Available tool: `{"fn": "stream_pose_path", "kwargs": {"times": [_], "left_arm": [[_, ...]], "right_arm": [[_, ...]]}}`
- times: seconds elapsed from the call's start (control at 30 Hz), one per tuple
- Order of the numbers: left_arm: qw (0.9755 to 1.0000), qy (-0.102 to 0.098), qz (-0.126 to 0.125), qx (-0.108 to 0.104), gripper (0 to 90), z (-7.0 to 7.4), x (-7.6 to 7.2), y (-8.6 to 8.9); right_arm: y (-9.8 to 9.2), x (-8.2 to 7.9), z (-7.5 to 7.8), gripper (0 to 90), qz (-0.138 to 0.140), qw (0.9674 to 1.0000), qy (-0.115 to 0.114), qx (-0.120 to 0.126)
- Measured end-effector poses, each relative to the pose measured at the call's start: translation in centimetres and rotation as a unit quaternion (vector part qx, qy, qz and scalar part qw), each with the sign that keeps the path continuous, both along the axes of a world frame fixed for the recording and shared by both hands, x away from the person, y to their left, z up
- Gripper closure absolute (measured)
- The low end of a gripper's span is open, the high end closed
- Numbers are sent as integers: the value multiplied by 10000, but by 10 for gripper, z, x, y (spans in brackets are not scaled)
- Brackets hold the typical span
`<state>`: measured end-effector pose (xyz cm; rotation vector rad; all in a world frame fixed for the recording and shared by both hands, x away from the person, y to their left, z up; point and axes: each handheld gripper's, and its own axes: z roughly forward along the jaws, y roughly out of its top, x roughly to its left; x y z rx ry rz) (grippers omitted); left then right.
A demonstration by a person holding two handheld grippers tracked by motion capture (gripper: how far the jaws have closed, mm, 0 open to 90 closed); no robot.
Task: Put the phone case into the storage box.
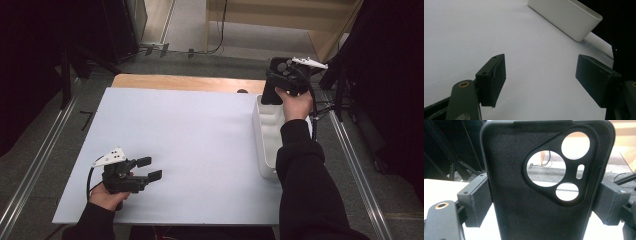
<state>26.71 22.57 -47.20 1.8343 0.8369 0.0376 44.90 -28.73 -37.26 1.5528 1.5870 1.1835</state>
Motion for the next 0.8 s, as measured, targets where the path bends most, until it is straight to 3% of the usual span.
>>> {"fn": "stream_pose_path", "kwargs": {"times": [0.8], "left_arm": [[10000, 9, 7, -17, 242, 0, 0, -1]], "right_arm": [[3, 5, -32, 126, -46, 9997, 257, -18]]}}
